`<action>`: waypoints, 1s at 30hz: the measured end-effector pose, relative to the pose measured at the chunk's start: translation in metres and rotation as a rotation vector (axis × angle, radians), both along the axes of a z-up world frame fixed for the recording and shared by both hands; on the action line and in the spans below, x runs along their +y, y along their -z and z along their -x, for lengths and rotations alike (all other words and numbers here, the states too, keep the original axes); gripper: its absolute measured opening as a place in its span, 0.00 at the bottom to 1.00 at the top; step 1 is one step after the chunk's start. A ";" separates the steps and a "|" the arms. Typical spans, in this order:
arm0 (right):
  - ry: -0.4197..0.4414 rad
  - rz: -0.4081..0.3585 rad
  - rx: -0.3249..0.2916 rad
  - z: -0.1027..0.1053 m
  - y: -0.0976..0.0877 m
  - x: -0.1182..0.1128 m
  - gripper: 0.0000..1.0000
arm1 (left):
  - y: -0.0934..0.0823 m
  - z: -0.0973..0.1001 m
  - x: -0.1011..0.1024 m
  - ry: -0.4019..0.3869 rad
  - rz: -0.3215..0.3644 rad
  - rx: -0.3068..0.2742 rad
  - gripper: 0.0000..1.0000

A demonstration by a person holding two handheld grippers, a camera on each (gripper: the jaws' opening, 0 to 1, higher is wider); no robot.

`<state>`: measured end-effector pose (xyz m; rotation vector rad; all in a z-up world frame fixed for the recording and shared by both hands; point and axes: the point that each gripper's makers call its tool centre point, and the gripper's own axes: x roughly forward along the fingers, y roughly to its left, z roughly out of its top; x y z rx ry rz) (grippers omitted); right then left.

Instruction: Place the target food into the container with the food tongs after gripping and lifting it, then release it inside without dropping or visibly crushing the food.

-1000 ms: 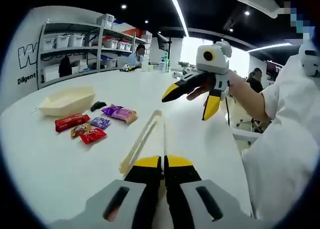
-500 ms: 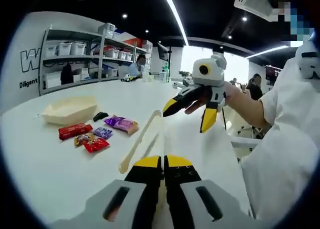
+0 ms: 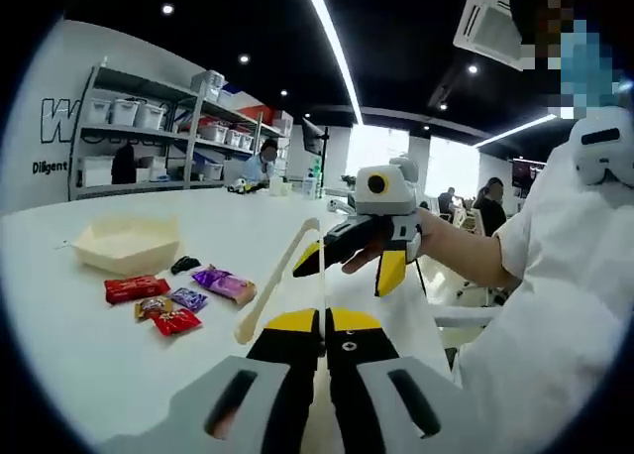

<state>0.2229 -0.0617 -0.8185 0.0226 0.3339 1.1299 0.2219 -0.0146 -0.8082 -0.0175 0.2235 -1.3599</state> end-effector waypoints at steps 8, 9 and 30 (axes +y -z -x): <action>-0.050 -0.094 -0.020 0.004 -0.016 0.010 0.44 | -0.008 0.005 -0.004 0.027 0.048 0.010 0.01; -0.052 -0.097 -0.025 0.004 -0.016 0.010 0.43 | -0.008 0.006 -0.005 0.031 0.052 0.010 0.01; -0.144 -0.254 -0.097 0.010 -0.046 0.029 0.35 | -0.027 0.019 -0.012 0.085 0.145 -0.024 0.01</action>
